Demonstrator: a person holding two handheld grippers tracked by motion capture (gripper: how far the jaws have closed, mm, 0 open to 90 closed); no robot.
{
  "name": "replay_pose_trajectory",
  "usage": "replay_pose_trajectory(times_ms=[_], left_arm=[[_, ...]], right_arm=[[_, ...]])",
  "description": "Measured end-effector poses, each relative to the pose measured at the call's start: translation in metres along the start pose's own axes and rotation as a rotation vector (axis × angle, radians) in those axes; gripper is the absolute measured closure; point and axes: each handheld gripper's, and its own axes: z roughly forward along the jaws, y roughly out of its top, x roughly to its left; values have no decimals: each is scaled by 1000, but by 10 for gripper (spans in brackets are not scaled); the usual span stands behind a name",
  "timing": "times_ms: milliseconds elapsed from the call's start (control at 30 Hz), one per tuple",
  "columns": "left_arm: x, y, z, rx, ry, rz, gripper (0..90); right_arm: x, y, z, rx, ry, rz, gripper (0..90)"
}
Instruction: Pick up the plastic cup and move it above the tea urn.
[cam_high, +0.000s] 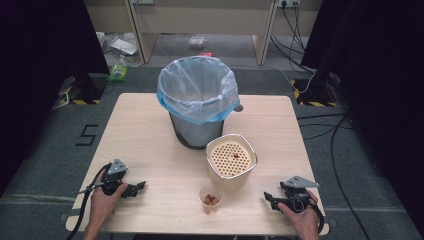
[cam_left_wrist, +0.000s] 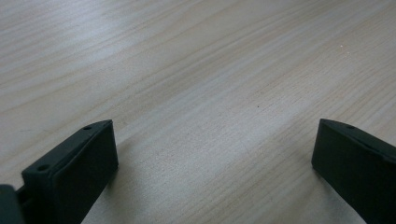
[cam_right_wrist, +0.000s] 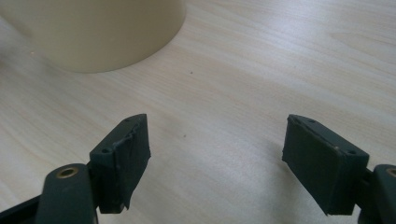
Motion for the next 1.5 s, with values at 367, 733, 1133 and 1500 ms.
replay_pose_trajectory(times_ms=[367,733,1133,1500], left_arm=[[0,0,0,0,0,0,0],[0,0,0,-1,1,-1,0],[0,0,0,-1,1,-2,0],[0,0,0,-1,2,-2,0]], right_arm=[[35,6,-27,-60,20,29,332],[84,23,-37,-94,140,43,430],[118,43,-31,-110,215,4,516],[127,57,-22,-92,223,-27,530]])
